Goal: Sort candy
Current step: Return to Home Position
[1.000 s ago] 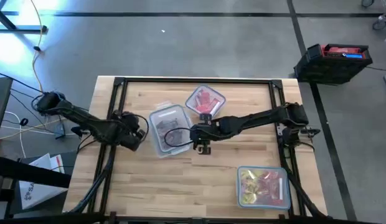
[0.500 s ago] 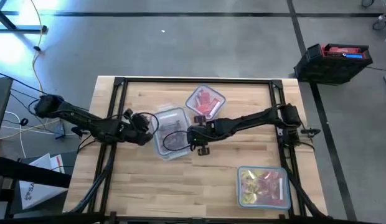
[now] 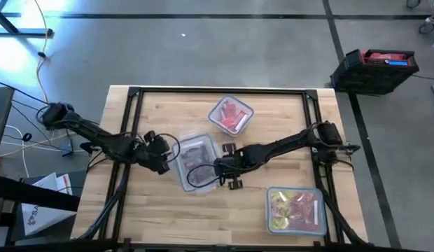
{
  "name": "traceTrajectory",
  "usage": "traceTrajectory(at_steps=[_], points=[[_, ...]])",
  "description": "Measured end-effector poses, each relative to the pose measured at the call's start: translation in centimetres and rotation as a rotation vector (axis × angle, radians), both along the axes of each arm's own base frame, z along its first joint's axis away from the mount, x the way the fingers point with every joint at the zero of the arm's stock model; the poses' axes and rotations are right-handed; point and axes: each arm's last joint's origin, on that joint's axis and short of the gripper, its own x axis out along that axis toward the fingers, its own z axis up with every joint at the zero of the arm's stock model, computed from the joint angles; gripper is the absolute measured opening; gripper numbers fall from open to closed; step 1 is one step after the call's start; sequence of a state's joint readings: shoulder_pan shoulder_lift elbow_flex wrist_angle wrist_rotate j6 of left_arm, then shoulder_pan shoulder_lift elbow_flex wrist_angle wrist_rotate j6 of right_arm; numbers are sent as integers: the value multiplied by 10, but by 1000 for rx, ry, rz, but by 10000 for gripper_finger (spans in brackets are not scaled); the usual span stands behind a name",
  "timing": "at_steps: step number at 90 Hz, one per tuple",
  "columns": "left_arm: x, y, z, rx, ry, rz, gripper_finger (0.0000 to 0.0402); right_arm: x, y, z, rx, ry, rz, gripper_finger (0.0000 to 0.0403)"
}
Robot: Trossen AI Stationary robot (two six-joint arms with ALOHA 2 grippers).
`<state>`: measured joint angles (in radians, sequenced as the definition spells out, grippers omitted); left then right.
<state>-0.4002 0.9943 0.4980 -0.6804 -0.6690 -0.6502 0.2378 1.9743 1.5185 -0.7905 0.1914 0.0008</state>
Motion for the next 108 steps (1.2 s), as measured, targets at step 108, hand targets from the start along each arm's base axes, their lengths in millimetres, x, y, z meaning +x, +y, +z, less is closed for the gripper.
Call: traceTrajectory(at_steps=[108], points=[[0, -25, -14, -140, -94, -140, 66, -39, 34, -10, -33, 145, -516, 114]])
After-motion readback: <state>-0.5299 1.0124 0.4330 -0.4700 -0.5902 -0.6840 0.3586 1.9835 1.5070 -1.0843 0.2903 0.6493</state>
